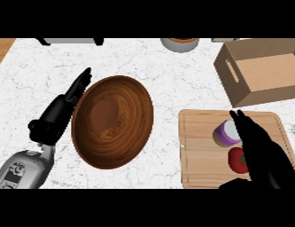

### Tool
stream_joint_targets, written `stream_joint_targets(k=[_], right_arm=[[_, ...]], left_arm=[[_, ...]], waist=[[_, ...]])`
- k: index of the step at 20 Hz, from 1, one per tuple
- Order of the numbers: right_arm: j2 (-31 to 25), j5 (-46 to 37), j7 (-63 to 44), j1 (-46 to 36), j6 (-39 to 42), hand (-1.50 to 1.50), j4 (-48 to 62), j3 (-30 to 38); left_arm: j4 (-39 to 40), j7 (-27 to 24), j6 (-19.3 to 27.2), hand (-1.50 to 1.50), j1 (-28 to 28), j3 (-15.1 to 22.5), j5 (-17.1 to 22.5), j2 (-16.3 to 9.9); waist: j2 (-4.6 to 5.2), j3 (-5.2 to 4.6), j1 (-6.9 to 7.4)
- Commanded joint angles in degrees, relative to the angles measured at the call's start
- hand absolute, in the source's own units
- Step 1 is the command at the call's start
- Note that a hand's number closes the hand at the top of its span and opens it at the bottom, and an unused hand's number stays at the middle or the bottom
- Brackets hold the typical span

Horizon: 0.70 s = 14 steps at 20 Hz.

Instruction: Pick the can from the cutting board and place it in the cardboard box

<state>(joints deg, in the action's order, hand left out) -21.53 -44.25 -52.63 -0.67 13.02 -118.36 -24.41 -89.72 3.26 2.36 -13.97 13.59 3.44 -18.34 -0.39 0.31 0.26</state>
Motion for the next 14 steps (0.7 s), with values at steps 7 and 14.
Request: stream_joint_targets(k=[7, 14], right_arm=[[2.6, -1.9, 6.0, -1.5, -3.2, -1.5, 12.0, 3.7], [3.7, -3.6, 9.0, -3.9, -2.8, -1.5, 15.3, 4.3]], left_arm=[[4.0, -4.1, -2.5, 0.0, 4.6, 1.4, -2.3, 3.8], [1.8, 2.5, -3.6, 0.0, 0.2, -0.4, -2.7, 4.6]], waist=[[0.47, -0.3, -0.24], [0.42, -0.3, -0.3]])
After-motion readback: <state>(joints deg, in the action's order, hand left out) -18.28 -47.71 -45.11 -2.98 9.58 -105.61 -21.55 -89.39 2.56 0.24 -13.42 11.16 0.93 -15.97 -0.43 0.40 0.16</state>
